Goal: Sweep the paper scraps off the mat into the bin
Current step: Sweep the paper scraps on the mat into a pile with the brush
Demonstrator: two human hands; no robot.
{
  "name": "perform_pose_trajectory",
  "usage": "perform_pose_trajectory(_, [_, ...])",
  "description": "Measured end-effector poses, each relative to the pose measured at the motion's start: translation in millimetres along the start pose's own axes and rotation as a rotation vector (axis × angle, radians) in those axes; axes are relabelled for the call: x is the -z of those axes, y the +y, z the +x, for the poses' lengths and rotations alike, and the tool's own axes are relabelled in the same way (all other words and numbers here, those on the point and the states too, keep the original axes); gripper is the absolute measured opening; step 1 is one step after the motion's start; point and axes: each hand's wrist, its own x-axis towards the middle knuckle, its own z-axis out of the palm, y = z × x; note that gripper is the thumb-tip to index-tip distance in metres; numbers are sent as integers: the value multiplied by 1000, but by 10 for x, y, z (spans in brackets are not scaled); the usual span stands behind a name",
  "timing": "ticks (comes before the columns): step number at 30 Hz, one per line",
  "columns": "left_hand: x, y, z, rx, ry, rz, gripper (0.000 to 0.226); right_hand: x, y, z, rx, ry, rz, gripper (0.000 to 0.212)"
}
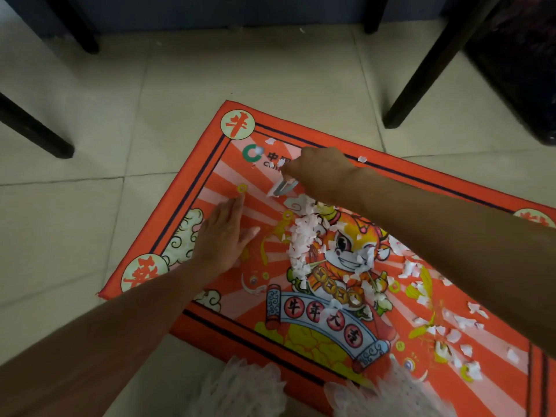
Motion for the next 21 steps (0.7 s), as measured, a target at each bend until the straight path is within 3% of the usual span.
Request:
perform_pose_trajectory(5, [0,-20,259,4,-13,-15,76,-46,114,365,-81,56,63,51])
perform_pose_trajectory(12, [2,10,688,46,3,-13,76,-36,179,1036,-159,118,58,43])
perform_pose_trajectory(21, [-95,-28,717,25,52,5,80,-174,86,1327,-78,-13,-11,42])
